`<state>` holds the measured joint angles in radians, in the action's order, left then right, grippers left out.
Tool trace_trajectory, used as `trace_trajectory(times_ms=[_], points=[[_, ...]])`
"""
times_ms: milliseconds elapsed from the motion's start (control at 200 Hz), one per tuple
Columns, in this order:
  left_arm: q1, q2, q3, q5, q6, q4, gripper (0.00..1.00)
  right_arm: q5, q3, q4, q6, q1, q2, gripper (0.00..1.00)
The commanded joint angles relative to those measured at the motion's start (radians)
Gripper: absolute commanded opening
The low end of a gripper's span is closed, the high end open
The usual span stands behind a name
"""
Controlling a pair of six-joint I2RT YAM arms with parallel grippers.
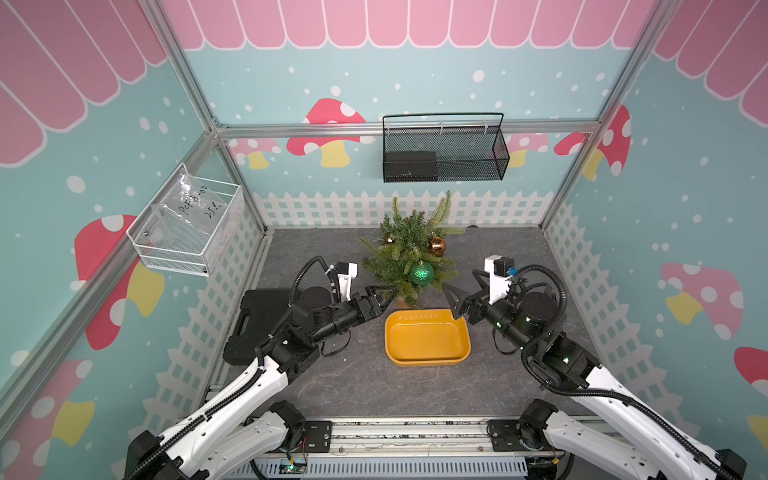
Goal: Decorate the small christmas tree with ornaments
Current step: Reset both arms
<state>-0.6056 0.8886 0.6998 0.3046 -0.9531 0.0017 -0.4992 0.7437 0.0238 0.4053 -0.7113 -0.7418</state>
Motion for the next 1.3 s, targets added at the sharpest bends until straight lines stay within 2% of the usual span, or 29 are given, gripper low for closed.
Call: trace_trajectory(times_ms=[0, 125, 165, 245, 335, 465, 560, 615, 701, 816, 946, 1016, 1051, 1156, 1241, 1296], points=[[-0.011, -0.056, -0.027, -0.107, 0.114, -0.178, 0.99, 0.104, -0.090, 0.023, -0.025, 0.004, 0.067, 1.00], [-0.034, -0.128, -0.112, -0.211, 0.175, -0.171, 0.99, 0.259, -0.222, -0.012, -0.045, 0.003, 0.127, 0.99], [-0.061, -0.159, -0.141, -0.302, 0.204, -0.159, 0.99, 0.320, -0.267, -0.031, -0.043, 0.004, 0.146, 1.00], [-0.098, -0.201, -0.187, -0.412, 0.252, -0.154, 0.99, 0.410, -0.346, -0.097, -0.040, 0.004, 0.177, 1.00], [-0.103, -0.203, -0.219, -0.469, 0.301, -0.139, 0.99, 0.518, -0.409, -0.172, -0.021, 0.004, 0.188, 1.00], [-0.102, -0.169, -0.218, -0.609, 0.404, -0.132, 0.99, 0.678, -0.423, -0.238, -0.055, 0.006, 0.114, 1.00], [-0.089, -0.137, -0.230, -0.706, 0.526, -0.058, 1.00, 0.811, -0.406, -0.287, -0.118, 0.031, 0.036, 0.99], [-0.041, -0.106, -0.234, -0.733, 0.554, -0.026, 1.00, 0.849, -0.416, -0.359, -0.153, 0.073, 0.006, 1.00], [0.105, -0.041, -0.220, -0.651, 0.561, 0.004, 1.00, 0.863, -0.427, -0.442, -0.134, 0.187, -0.025, 1.00], [0.242, 0.051, -0.188, -0.671, 0.574, 0.023, 1.00, 0.935, -0.441, -0.535, -0.119, 0.305, -0.072, 0.99], [0.317, 0.156, -0.172, -0.716, 0.678, 0.096, 1.00, 1.072, -0.415, -0.554, -0.136, 0.391, -0.184, 1.00], [0.370, 0.224, -0.179, -0.753, 0.708, 0.160, 1.00, 1.117, -0.409, -0.582, -0.173, 0.430, -0.257, 1.00], [0.405, 0.251, -0.154, -0.747, 0.712, 0.140, 1.00, 1.139, -0.409, -0.598, -0.189, 0.442, -0.287, 0.99], [0.470, 0.342, -0.166, -0.715, 0.797, 0.299, 1.00, 1.157, -0.431, -0.685, -0.245, 0.472, -0.377, 1.00], [0.507, 0.434, -0.142, -0.717, 0.824, 0.315, 1.00, 1.161, -0.452, -0.742, -0.232, 0.495, -0.459, 1.00], [0.516, 0.475, -0.162, -0.711, 0.837, 0.394, 1.00, 1.147, -0.478, -0.822, -0.250, 0.502, -0.501, 1.00]])
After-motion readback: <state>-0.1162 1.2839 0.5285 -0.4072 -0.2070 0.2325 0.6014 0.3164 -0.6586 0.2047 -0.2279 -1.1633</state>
